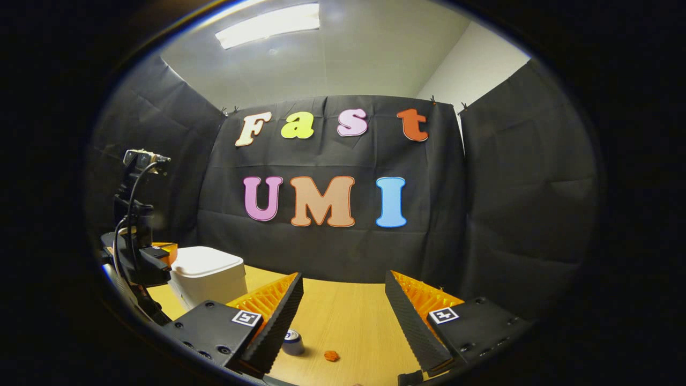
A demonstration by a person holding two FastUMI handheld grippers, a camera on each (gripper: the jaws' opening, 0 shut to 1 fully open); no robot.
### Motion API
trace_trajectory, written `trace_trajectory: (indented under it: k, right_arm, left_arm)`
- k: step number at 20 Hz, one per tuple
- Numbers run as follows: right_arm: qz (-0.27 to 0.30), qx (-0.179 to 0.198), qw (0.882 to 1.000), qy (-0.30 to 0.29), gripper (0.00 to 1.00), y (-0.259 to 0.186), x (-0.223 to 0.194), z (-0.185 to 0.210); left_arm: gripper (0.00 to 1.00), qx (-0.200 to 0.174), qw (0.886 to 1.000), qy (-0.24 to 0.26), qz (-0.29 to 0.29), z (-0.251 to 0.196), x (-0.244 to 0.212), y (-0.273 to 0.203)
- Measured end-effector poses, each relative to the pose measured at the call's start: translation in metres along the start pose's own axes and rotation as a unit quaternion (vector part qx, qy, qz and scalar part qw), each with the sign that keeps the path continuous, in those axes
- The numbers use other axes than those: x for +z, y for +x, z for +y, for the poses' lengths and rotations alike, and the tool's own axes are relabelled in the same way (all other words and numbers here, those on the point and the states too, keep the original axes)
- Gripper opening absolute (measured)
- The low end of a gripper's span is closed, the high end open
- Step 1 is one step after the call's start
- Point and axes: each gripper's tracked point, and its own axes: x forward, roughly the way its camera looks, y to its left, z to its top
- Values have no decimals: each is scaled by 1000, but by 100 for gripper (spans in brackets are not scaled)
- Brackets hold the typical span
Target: Press the lid of the desktop garbage bin to open it, pick up the crumpled paper on the desktop and throw it into the bin, then pick up the pop can on the desktop and drop it into the bin, and finally close the garbage bin lid.
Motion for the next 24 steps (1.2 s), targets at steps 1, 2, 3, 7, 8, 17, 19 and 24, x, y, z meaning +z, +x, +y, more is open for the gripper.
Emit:
trace_trajectory:
  k: [1,2,3,7,8,17,19,24]
  right_arm:
    - [2,-2,1000,-1,97,-1,-1,-2]
    - [4,-4,1000,-1,97,-3,-1,-2]
    - [7,-5,1000,1,97,-3,-3,-4]
    - [19,-9,1000,6,97,-2,-11,-7]
    - [24,-7,1000,8,97,-2,-13,-6]
    - [52,15,998,16,97,1,-29,3]
    - [53,21,998,24,97,4,-30,4]
    - [44,30,998,41,98,3,-27,4]
  left_arm:
    - [0,1,1000,-2,6,0,-6,3]
    - [0,1,1000,-4,13,-1,-13,5]
    - [0,0,1000,-8,20,-3,-19,6]
    - [0,12,1000,8,3,-4,-22,6]
    - [0,23,1000,10,-16,-1,-20,7]
    - [0,-1,995,-90,-34,-1,-22,3]
    - [0,-7,993,-111,-35,0,-19,1]
    - [0,-17,992,-118,-35,4,-12,1]
